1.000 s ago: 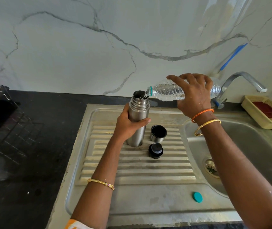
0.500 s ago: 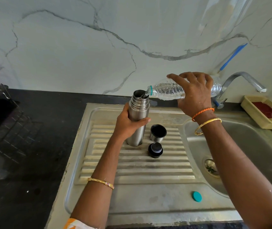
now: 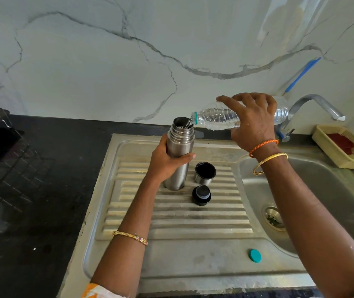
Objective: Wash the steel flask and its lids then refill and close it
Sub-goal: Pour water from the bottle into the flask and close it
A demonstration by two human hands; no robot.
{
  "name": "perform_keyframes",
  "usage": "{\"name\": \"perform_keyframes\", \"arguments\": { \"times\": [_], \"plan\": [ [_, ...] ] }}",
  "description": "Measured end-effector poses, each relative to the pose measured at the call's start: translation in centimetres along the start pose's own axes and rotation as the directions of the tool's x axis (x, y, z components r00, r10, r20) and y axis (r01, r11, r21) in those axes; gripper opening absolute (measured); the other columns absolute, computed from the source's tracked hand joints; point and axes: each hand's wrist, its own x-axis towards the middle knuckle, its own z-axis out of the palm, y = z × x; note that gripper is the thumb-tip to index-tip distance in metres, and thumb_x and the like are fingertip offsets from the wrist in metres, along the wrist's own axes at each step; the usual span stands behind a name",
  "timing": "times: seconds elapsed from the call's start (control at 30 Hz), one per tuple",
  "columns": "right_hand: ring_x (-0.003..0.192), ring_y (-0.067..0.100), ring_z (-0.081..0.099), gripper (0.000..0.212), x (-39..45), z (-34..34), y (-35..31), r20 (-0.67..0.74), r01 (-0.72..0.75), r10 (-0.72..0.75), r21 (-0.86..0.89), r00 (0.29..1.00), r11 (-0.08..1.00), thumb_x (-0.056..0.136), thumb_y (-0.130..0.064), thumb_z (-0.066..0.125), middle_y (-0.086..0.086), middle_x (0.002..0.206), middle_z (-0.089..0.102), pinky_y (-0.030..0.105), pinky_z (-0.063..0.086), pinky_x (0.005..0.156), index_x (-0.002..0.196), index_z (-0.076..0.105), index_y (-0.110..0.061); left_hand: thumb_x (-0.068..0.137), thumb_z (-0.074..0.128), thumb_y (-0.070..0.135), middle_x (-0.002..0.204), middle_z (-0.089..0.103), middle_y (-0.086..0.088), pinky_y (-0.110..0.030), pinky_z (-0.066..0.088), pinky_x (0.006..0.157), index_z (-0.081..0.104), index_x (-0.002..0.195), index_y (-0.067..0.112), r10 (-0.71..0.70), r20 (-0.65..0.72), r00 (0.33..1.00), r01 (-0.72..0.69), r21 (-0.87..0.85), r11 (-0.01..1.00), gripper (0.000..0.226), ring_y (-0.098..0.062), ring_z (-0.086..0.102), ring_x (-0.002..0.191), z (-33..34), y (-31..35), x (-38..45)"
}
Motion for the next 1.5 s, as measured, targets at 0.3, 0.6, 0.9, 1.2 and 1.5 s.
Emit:
{"name": "perform_keyframes", "arguments": {
  "times": [0.3, 0.6, 0.9, 1.2, 1.5],
  "plan": [
    [0.114, 0.040, 0.049, 0.081, 0.1, -0.1, -0.1, -0.015, 0.013, -0.013, -0.016, 1.000, 1.000, 0.058, 0.011, 0.064, 0.011, 0.116, 0.062, 0.057, 0.025, 0.101, 0.128, 0.056, -0.029, 0.066, 0.088, 0.020, 0.107, 0.066, 0.015, -0.016, 0.052, 0.075, 0.049, 0.113, 0.040, 0.002, -0.003, 1.000, -0.002, -0.016, 1.000, 0.065, 0.002, 0.065, 0.093, 0.0, 0.3, -0.2],
    [0.116, 0.038, 0.047, 0.080, 0.5, -0.6, -0.3, 0.002, 0.016, -0.016, -0.032, 1.000, 0.999, 0.059, 0.010, 0.062, 0.010, 0.118, 0.061, 0.055, 0.023, 0.104, 0.128, 0.056, -0.031, 0.066, 0.088, 0.021, 0.107, 0.065, 0.016, -0.018, 0.053, 0.078, 0.049, 0.116, 0.037, 0.002, -0.004, 1.000, -0.002, -0.013, 1.000, 0.066, 0.003, 0.064, 0.093, 0.0, 0.3, -0.2],
    [0.112, 0.040, 0.050, 0.077, 0.9, -0.7, -0.2, -0.033, 0.049, -0.051, -0.055, 0.998, 0.997, 0.057, 0.010, 0.065, 0.009, 0.113, 0.064, 0.057, 0.025, 0.102, 0.124, 0.059, -0.029, 0.067, 0.088, 0.020, 0.103, 0.064, 0.019, -0.009, 0.050, 0.071, 0.049, 0.116, 0.036, 0.005, -0.003, 1.000, -0.005, -0.006, 1.000, 0.065, 0.012, 0.062, 0.087, 0.0, 0.4, -0.3],
    [0.110, 0.040, 0.051, 0.073, 1.3, -1.0, -0.3, -0.061, 0.078, -0.083, -0.079, 0.995, 0.994, 0.058, 0.011, 0.064, 0.009, 0.110, 0.065, 0.057, 0.025, 0.102, 0.120, 0.062, -0.028, 0.066, 0.088, 0.020, 0.108, 0.067, 0.013, -0.021, 0.054, 0.080, 0.050, 0.118, 0.035, 0.011, -0.006, 1.000, -0.011, -0.027, 1.000, 0.067, 0.001, 0.065, 0.094, 0.0, 0.1, -0.2],
    [0.120, 0.040, 0.046, 0.076, 1.8, -1.6, -0.8, -0.066, 0.077, -0.086, -0.122, 0.994, 0.989, 0.058, 0.013, 0.058, 0.005, 0.114, 0.064, 0.062, 0.013, 0.106, 0.119, 0.063, -0.031, 0.065, 0.088, 0.020, 0.109, 0.067, 0.012, -0.018, 0.053, 0.078, 0.051, 0.121, 0.033, 0.011, -0.007, 1.000, -0.011, -0.037, 0.999, 0.068, -0.001, 0.065, 0.095, 0.1, 0.1, -0.2]
  ]
}}
